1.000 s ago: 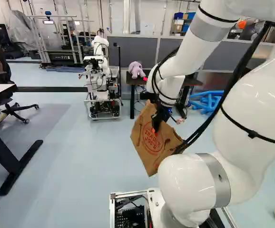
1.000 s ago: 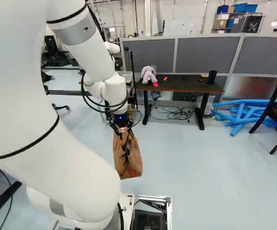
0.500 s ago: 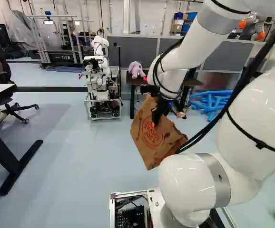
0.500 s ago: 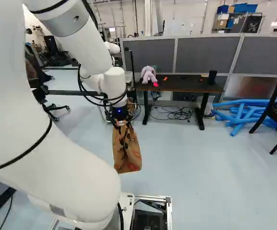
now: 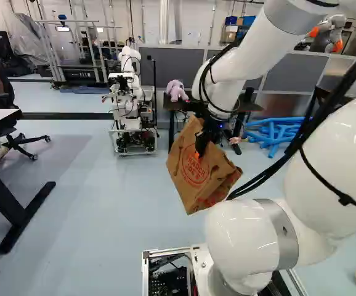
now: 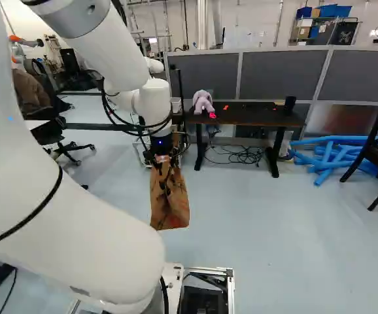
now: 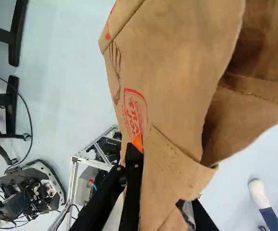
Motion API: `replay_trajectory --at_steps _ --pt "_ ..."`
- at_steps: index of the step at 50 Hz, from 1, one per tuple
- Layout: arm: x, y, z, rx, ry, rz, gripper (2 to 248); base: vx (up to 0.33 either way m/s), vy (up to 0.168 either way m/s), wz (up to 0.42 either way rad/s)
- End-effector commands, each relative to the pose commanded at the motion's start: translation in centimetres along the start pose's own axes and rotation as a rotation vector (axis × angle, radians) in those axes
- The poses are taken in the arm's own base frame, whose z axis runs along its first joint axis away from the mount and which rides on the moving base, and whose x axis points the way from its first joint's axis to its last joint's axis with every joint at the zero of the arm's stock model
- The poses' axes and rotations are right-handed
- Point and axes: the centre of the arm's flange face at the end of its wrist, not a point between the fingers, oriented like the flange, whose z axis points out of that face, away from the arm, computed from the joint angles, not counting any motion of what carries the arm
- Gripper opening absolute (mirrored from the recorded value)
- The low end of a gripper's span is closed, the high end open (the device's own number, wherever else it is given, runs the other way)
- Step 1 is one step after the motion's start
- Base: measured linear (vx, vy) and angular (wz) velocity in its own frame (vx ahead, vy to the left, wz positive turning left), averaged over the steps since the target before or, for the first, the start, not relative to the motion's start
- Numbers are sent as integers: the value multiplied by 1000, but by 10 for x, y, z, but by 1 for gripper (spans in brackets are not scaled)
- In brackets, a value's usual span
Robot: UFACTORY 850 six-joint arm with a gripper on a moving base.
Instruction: Pick up the bag on the ground and place it on the table
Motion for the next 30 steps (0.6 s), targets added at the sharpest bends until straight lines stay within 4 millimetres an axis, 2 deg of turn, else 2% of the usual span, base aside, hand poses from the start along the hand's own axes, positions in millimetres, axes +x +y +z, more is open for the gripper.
replay_trajectory --at_steps 15,30 --pt "2 -2 -21 14 -23 -14 21 0 0 0" --pt "-4 -4 -44 14 -68 -45 21 0 0 0"
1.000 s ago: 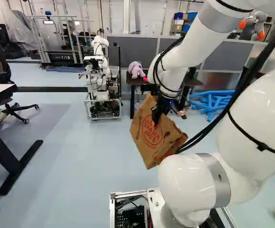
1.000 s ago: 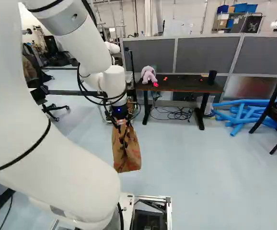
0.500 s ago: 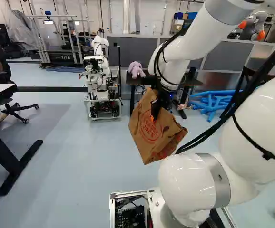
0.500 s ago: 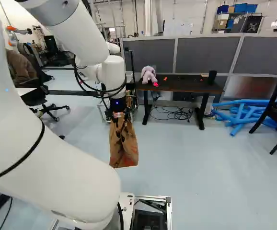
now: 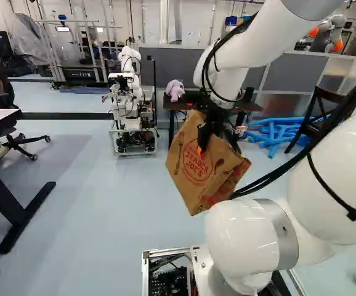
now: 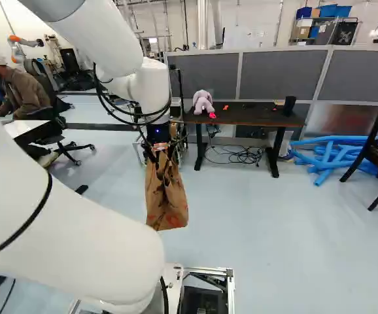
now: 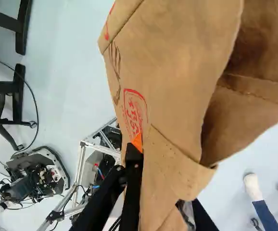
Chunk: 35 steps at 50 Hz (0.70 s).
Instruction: Pick up the bag on the ground and place it on the table
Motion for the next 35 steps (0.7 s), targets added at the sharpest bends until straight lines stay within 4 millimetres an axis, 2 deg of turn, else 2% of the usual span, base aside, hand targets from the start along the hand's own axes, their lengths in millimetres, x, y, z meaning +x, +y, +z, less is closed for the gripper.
replay_trajectory --at_steps 21,35 --pt "-20 4 -33 -36 -11 -8 21 0 0 0" --pt "-16 16 -56 -55 3 14 21 0 0 0"
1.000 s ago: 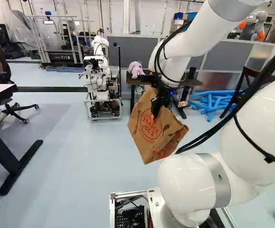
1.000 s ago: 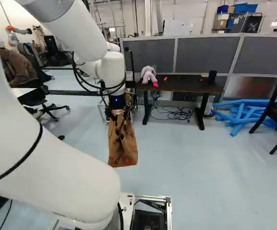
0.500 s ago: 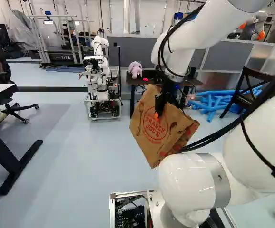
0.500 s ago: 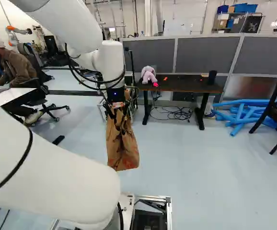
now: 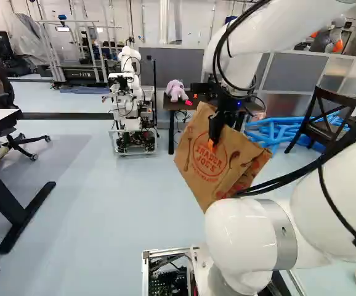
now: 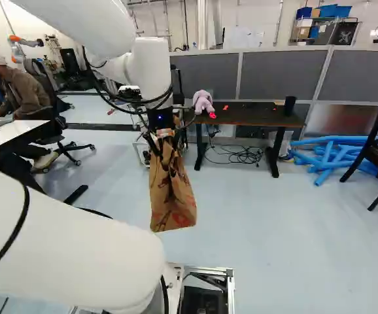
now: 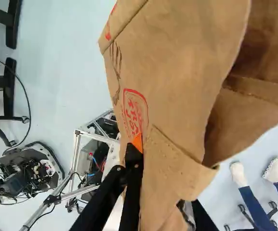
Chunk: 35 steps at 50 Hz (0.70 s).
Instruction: Pick up the bag on the ground and place it on the table
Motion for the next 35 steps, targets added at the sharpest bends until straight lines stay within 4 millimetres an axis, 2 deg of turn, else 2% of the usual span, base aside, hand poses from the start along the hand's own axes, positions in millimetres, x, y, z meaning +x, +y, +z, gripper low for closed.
replay_trajectory --at_steps 18,35 --pt "21 20 -28 -25 46 30 21 0 0 0" --pt "47 27 -52 -42 87 18 21 0 0 0"
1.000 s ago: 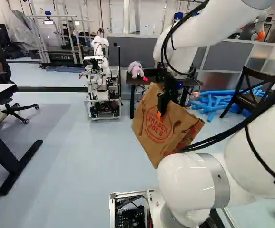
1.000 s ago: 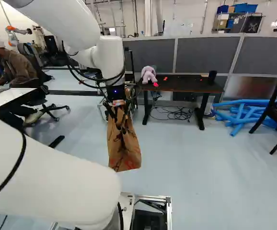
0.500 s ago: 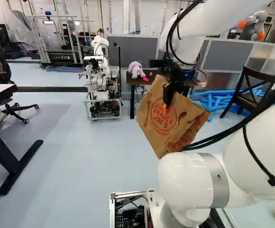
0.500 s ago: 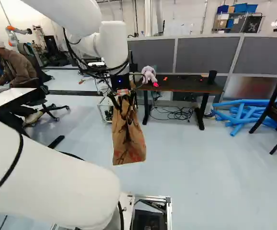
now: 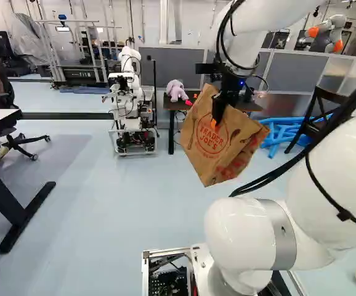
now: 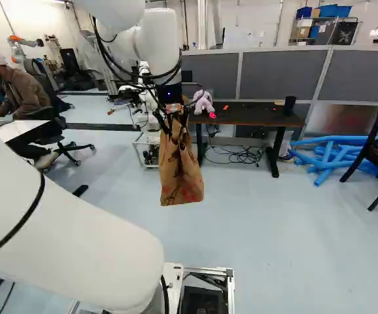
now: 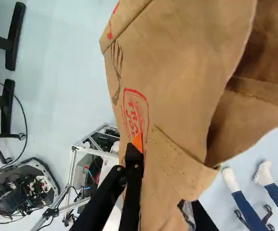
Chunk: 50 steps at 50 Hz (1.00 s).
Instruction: Pick up the bag on the ground and place it on the table
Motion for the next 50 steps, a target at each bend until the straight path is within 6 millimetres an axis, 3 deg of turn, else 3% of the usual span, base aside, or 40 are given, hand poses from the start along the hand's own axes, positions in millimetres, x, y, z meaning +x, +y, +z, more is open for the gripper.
replay_trajectory --at_steps 25,50 --pt "36 0 -31 8 2 -34 21 0 0 0" --pt "52 -7 -65 30 -27 -65 21 0 0 0"
